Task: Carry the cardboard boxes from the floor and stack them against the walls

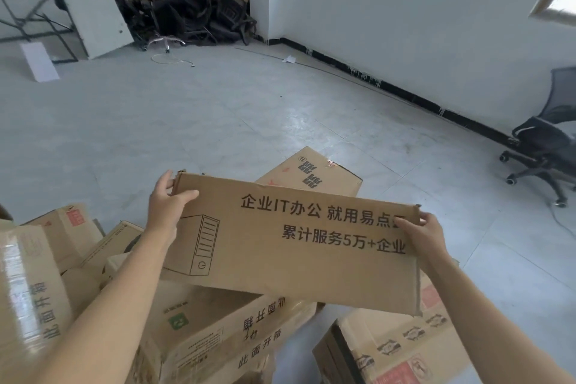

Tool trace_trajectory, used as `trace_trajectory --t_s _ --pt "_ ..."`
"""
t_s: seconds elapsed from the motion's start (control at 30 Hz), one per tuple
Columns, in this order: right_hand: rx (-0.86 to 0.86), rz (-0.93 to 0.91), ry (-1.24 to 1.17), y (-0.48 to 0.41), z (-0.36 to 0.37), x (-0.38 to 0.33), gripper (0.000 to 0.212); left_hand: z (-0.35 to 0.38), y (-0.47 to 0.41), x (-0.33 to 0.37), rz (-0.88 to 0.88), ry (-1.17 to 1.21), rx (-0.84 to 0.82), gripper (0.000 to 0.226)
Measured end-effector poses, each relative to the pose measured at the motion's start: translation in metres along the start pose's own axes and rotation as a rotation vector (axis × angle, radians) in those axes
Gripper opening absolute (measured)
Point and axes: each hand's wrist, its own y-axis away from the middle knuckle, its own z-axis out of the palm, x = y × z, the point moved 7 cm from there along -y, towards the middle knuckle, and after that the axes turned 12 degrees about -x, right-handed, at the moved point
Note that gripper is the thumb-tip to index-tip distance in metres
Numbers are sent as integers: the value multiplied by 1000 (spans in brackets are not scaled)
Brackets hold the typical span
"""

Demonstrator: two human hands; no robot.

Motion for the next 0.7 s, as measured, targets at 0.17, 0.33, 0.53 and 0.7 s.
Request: trace_trajectory --t_s 0.17,0.33,0.53,0.7 --pt "-35 -45 69 3 -22 -16 39 13 29 38 77 -157 6 74" --pt "-95 -163 130 17 -45 -50 16 15 84 73 139 -288 154 66" --pt "-282 -272 211 40 -60 -83 18 -4 176 83 166 -282 328 56" --pt "-400 -373 242 69 -65 -96 20 -16 276 64 150 -155 466 55"
